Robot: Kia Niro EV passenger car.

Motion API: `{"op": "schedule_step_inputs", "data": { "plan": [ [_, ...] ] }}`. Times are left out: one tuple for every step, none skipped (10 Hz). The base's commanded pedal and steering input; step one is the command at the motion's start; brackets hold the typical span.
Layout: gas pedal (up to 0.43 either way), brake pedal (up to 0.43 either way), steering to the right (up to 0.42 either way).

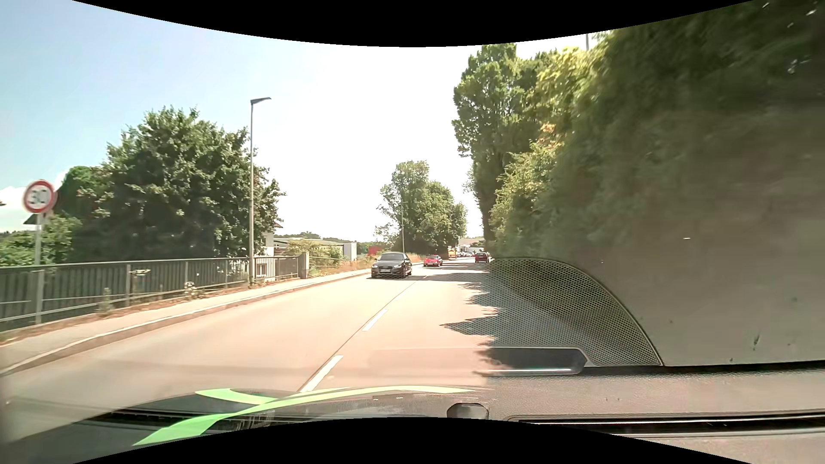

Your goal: Follow the waypoints while adhering to traffic rules and regulations

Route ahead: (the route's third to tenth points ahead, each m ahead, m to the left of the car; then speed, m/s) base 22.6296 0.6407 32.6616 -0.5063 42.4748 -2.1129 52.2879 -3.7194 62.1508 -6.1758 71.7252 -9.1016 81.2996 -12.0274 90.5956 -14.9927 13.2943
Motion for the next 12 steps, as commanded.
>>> {"op": "schedule_step_inputs", "data": {
  "plan": [
    [0.169, 0.000, 0.015],
    [0.169, 0.000, 0.015],
    [0.169, 0.000, 0.015],
    [0.169, 0.000, 0.015],
    [0.169, 0.000, 0.016],
    [0.169, 0.000, 0.016],
    [0.169, 0.000, 0.016],
    [0.169, 0.000, 0.016],
    [0.169, 0.000, 0.016],
    [0.169, 0.000, 0.016],
    [0.169, 0.000, 0.016],
    [0.157, 0.000, 0.016]
  ]
}}
